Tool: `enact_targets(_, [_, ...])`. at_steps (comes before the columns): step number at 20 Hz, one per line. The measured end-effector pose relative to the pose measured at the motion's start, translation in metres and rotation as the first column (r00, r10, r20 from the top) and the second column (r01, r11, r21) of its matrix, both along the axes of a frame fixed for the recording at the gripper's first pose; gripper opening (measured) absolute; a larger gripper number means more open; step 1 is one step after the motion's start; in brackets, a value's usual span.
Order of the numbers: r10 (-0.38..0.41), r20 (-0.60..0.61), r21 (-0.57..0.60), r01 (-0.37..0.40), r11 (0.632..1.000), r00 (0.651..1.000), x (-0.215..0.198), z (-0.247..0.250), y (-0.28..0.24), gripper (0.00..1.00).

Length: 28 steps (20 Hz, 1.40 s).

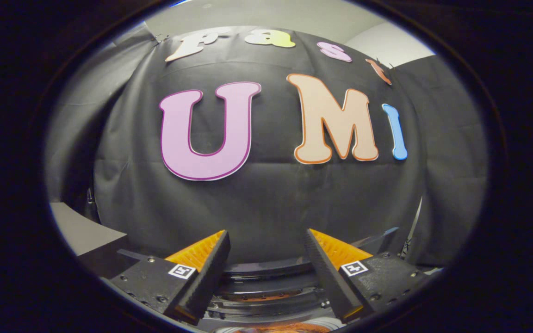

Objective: Put the clothes into the washing machine and then close the washing machine lid.

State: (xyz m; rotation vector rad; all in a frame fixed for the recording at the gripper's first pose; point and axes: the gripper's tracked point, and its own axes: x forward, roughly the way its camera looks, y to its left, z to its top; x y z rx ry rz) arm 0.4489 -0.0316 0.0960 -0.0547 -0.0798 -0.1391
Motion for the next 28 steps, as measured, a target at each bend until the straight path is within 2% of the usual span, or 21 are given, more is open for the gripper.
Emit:
enact_targets(17, [-0.024,-0.034,-0.006,0.024,1.000,0.999,-0.041,-0.008,-0.003,0.98])
enact_targets(28, [0.026,-0.084,-0.007,-0.027,1.000,0.996,-0.064,-0.018,-0.003,0.98])
